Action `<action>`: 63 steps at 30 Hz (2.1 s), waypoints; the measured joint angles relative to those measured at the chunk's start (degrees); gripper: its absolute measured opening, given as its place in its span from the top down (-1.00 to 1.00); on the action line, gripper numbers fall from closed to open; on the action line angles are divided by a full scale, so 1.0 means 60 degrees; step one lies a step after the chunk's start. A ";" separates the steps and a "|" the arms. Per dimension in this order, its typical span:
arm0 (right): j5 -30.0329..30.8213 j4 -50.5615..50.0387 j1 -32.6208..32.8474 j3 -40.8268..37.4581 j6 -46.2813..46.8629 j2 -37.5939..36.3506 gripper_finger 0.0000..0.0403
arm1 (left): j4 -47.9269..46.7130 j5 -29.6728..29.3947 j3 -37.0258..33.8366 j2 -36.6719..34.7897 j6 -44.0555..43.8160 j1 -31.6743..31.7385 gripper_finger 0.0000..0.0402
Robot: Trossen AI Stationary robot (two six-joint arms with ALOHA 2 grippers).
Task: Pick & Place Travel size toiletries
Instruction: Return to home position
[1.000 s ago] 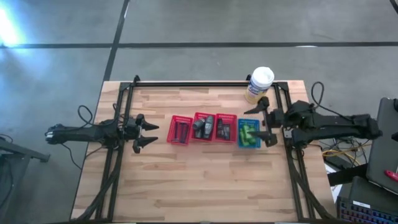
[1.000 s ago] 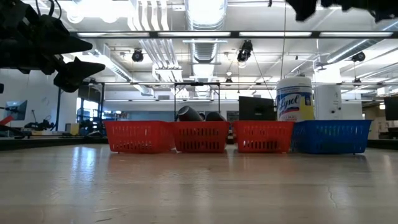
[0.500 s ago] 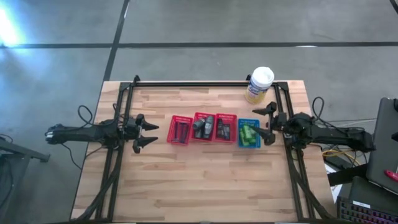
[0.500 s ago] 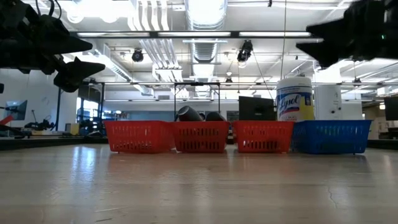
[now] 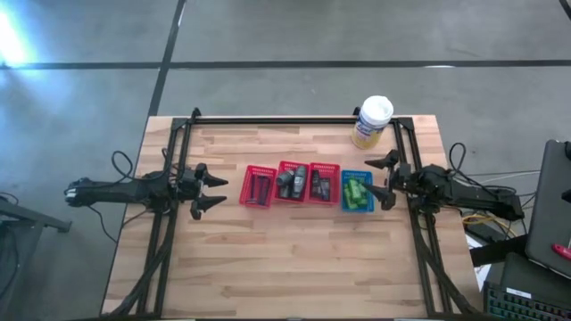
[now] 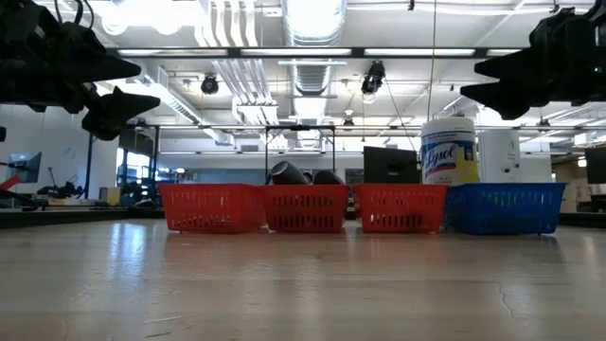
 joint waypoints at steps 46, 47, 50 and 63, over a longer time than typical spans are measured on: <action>-0.0007 -0.0164 0.0126 0.0000 0.0431 0.0428 -0.81 | -0.0001 0.0002 0.0000 0.0007 0.0000 0.0000 -0.45; -0.0007 -0.0164 0.0126 0.0000 0.0494 0.0428 -0.81 | -0.0001 0.0002 0.0000 0.0007 0.0000 0.0002 -0.45; -0.0007 -0.0163 0.0126 0.0000 0.0470 0.0428 -0.81 | -0.0001 0.0002 0.0000 0.0007 0.0000 0.0000 -0.45; -0.0004 -0.0164 0.0126 0.0004 0.0390 0.0428 -0.81 | -0.0001 0.0002 0.0000 0.0007 0.0000 -0.0002 -0.45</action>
